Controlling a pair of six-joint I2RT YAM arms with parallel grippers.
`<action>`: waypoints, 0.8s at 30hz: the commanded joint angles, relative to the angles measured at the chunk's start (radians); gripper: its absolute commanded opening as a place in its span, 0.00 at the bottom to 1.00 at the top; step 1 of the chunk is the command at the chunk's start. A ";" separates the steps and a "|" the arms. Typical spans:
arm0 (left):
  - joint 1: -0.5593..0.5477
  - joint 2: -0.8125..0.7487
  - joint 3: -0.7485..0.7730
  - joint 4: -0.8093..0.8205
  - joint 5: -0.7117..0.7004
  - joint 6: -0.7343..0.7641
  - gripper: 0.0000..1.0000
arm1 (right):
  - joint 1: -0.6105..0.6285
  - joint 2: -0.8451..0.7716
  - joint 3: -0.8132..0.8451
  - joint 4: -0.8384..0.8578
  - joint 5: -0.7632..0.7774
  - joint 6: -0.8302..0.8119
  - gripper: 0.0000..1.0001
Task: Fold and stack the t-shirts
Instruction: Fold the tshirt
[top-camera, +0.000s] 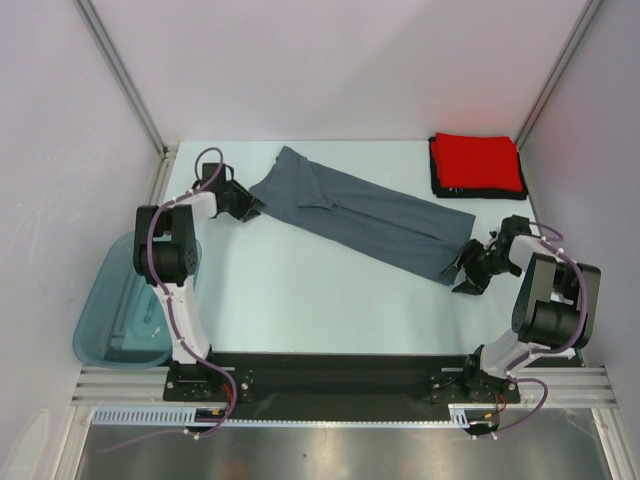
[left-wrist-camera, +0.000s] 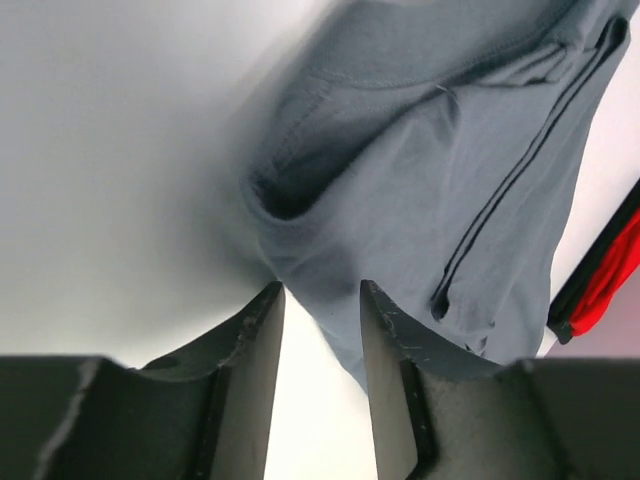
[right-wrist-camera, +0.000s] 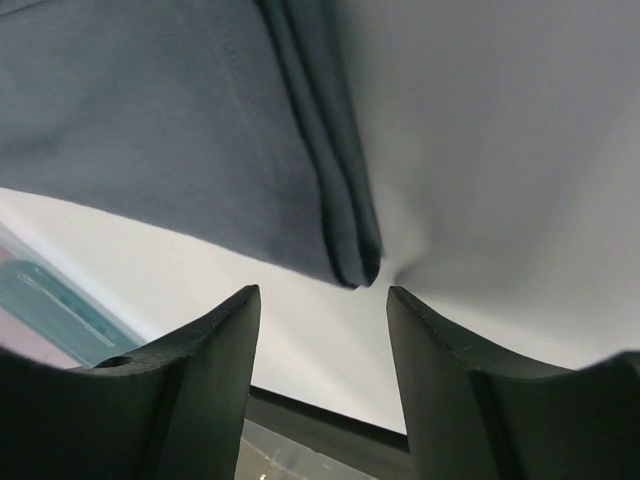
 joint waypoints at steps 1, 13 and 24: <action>0.034 0.020 0.020 -0.016 -0.025 0.028 0.39 | -0.004 0.021 0.046 0.025 0.037 -0.042 0.58; 0.040 0.043 0.032 -0.015 0.000 0.039 0.26 | 0.010 0.078 0.087 0.033 0.079 -0.100 0.52; 0.055 0.080 0.086 -0.013 -0.005 0.058 0.08 | 0.062 0.101 0.090 0.002 0.079 -0.100 0.06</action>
